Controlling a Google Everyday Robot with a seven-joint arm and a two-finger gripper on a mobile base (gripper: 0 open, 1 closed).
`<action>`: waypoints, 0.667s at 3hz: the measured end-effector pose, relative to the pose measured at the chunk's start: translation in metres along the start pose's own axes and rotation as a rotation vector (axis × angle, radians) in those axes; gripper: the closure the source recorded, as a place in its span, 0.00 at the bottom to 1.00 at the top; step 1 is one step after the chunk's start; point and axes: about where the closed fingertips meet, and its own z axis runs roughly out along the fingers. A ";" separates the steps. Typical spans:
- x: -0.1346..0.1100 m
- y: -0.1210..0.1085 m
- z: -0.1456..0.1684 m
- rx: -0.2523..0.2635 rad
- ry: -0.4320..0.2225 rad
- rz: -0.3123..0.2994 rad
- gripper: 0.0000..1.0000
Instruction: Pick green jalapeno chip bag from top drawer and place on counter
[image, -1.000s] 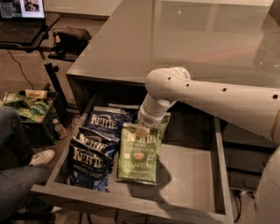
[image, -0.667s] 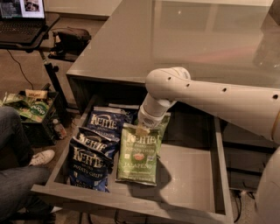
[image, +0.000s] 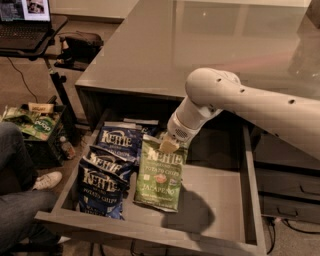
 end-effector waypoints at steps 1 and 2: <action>0.011 0.012 -0.037 0.003 -0.042 0.059 1.00; 0.020 0.016 -0.076 0.048 -0.060 0.096 1.00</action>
Offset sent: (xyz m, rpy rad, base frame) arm -0.0355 -0.0715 0.0997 0.0559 -0.0564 -0.1771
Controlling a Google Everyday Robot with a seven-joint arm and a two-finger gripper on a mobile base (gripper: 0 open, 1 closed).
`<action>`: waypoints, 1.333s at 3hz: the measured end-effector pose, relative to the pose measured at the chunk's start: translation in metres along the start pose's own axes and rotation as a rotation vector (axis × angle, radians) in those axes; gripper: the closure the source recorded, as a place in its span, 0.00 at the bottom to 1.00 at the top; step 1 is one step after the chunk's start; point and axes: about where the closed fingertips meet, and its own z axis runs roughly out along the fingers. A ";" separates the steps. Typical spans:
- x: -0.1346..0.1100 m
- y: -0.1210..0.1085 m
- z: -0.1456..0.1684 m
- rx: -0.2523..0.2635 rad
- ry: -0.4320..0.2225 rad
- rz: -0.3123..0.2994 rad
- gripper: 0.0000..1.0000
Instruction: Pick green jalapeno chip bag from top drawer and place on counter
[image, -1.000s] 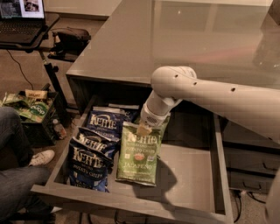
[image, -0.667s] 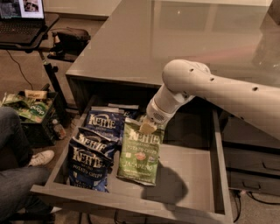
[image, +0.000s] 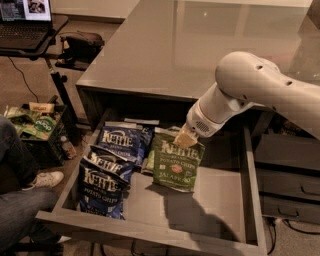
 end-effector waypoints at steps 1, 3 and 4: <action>0.000 0.000 -0.001 0.001 0.000 -0.001 1.00; -0.017 -0.006 -0.098 0.167 0.001 -0.012 1.00; -0.032 -0.024 -0.148 0.266 0.005 -0.030 1.00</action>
Offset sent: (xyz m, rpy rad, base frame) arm -0.0015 -0.0370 0.0999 -0.0520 -0.1326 -0.0713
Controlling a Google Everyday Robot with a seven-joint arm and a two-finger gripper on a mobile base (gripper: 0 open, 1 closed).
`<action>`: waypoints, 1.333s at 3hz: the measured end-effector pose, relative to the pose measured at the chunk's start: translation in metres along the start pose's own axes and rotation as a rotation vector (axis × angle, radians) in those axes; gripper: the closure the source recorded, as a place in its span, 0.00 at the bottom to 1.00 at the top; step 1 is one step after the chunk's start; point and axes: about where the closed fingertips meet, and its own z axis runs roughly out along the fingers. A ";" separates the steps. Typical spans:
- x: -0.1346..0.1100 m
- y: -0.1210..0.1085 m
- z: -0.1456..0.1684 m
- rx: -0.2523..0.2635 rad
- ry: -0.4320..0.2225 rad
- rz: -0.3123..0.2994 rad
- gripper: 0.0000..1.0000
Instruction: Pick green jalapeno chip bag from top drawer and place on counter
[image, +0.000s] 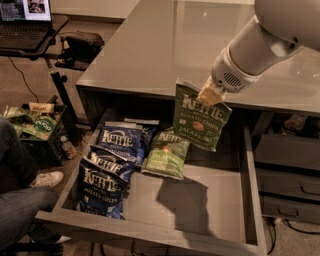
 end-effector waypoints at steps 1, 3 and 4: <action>0.000 0.000 0.000 0.000 0.000 0.000 1.00; -0.024 -0.061 -0.053 0.112 0.004 -0.035 1.00; -0.039 -0.100 -0.081 0.186 0.017 -0.058 1.00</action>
Offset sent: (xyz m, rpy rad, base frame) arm 0.0332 -0.0298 0.0897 -0.0462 -0.1286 -0.0128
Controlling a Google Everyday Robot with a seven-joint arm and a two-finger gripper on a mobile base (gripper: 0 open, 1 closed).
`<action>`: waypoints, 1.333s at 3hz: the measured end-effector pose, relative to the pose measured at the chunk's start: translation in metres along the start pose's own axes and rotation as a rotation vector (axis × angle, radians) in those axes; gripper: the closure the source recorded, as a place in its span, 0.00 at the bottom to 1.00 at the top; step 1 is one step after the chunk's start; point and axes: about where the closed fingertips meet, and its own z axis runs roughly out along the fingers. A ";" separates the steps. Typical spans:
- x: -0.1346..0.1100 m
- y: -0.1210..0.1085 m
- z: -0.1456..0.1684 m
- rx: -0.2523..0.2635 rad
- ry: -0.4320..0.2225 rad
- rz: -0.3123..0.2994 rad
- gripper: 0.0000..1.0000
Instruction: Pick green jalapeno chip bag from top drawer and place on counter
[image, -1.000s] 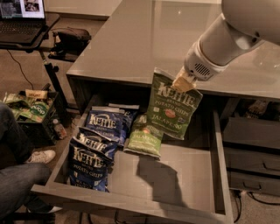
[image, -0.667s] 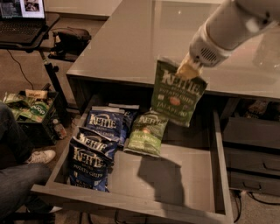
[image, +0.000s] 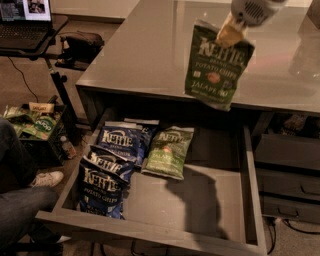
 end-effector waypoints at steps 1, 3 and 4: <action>-0.013 -0.033 -0.016 0.051 0.008 -0.027 1.00; -0.033 -0.081 0.020 0.030 0.027 -0.060 1.00; -0.037 -0.092 0.063 -0.020 0.032 -0.064 1.00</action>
Offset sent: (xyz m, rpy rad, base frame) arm 0.0985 -0.0226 0.0684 -0.0872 -0.0768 0.0088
